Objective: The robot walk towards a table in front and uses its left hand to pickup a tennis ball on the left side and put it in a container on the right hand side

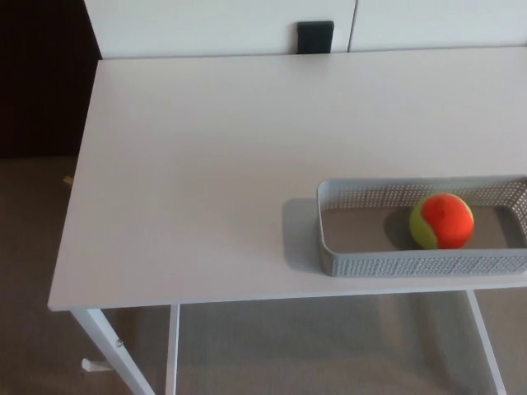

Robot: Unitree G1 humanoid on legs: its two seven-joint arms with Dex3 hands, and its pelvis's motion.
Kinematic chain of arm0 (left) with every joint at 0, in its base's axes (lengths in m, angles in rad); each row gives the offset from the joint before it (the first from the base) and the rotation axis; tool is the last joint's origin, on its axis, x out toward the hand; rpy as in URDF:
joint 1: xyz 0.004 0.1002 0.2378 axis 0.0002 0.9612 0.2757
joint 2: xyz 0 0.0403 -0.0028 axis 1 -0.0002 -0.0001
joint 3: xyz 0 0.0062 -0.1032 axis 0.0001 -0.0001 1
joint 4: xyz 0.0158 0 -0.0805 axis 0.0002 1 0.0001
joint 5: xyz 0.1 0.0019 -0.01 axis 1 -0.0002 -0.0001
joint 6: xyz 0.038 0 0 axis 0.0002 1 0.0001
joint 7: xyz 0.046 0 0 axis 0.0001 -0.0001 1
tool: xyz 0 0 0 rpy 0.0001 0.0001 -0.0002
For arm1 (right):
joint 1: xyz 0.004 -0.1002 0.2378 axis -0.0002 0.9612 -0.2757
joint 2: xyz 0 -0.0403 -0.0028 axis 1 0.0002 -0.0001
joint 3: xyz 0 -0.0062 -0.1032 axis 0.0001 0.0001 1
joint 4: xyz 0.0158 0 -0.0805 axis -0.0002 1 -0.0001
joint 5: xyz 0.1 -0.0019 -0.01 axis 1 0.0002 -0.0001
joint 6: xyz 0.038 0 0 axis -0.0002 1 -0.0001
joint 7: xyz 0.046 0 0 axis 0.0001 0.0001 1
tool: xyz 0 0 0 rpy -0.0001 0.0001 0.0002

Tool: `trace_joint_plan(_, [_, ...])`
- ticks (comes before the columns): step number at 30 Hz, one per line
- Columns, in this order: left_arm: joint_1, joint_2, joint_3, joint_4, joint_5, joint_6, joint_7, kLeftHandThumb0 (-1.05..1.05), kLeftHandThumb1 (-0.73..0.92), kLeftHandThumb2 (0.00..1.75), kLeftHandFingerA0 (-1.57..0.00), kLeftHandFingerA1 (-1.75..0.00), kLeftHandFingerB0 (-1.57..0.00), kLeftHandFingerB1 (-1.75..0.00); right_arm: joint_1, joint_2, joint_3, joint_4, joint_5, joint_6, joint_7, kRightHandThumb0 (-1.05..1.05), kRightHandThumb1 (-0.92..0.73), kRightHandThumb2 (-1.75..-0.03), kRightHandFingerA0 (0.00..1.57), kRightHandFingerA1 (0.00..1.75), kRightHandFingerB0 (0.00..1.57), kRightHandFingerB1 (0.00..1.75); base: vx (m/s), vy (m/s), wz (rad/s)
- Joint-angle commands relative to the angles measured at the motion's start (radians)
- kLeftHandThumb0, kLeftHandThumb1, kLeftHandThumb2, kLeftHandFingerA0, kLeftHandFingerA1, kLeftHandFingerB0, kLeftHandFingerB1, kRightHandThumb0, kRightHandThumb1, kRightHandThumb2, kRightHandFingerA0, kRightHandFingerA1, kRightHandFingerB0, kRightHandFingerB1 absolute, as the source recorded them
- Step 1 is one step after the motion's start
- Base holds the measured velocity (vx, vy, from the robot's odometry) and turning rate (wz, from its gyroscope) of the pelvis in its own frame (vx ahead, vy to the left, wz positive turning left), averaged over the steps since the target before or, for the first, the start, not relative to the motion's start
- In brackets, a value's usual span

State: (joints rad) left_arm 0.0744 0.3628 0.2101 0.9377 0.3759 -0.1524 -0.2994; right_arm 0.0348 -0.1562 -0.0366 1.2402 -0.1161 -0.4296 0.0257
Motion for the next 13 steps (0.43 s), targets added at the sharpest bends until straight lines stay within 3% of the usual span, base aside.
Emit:
trace_joint_plan(1, [-0.037, -0.01, -0.069, 0.112, -0.032, -0.085, 0.03, -0.05, 0.01, 0.6, -0.43, -0.63, -0.43, -0.59, 0.024, 0.005, 0.021, 0.002, -0.02, 0.013, -0.032, -0.72, -0.64, -0.45, 0.06, 1.36, 0.0, 0.71, 0.0, 0.0, 0.0])
trace_joint_plan(2, [0.006, 0.01, -0.139, 0.092, 0.037, -0.13, 0.08, -0.14, 0.07, 0.42, -0.51, -0.54, -0.56, -0.46, 0.039, -0.002, 0.019, -0.001, -0.015, 0.003, -0.028, -0.71, -0.63, -0.44, 0.08, 1.37, 0.0, 0.71, 0.0, 0.0, 0.0])
trace_joint_plan(6, [0.035, 0.043, -0.205, 0.073, 0.034, -0.168, 0.107, -0.17, 0.08, 0.43, -0.51, -0.53, -0.56, -0.46, 0.051, -0.008, 0.017, -0.016, -0.009, -0.005, -0.024, -0.72, -0.65, -0.44, 0.13, 1.43, 0.0, 0.75, 0.0, 0.0, 0.0])
trace_joint_plan(7, [0.036, 0.048, -0.215, 0.069, 0.028, -0.172, 0.11, -0.17, 0.07, 0.42, -0.52, -0.54, -0.57, -0.46, 0.049, -0.011, 0.018, -0.02, -0.009, -0.005, -0.022, -0.69, -0.6, -0.5, 0.02, 1.52, 0.0, 0.65, 0.0, 0.0, 0.0])
trace_joint_plan(8, [0.033, 0.05, -0.221, 0.066, 0.021, -0.175, 0.11, -0.17, 0.07, 0.42, -0.52, -0.54, -0.57, -0.46, 0.045, -0.013, 0.016, -0.022, -0.008, -0.005, -0.02, -0.69, -0.6, -0.5, 0.02, 1.52, 0.0, 0.65, 0.0, 0.0, 0.0])
trace_joint_plan(9, [0.033, 0.054, -0.227, 0.056, 0.014, -0.172, 0.107, -0.18, 0.07, 0.43, -0.52, -0.53, -0.57, -0.46, 0.042, -0.015, 0.017, -0.023, -0.008, -0.004, -0.02, -0.68, -0.64, -0.44, 0.09, 1.39, 0.0, 0.7, 0.0, 0.0, 0.0])
trace_joint_plan(13, [0.024, 0.056, -0.23, 0.055, -0.02, -0.176, 0.088, -0.13, 0.08, 0.42, -0.5, -0.55, -0.56, -0.46, 0.037, -0.02, 0.02, -0.031, -0.014, -0.003, -0.031, -0.7, -0.63, -0.48, 0.12, 1.4, 0.0, 0.71, 0.0, 0.0, 0.0])
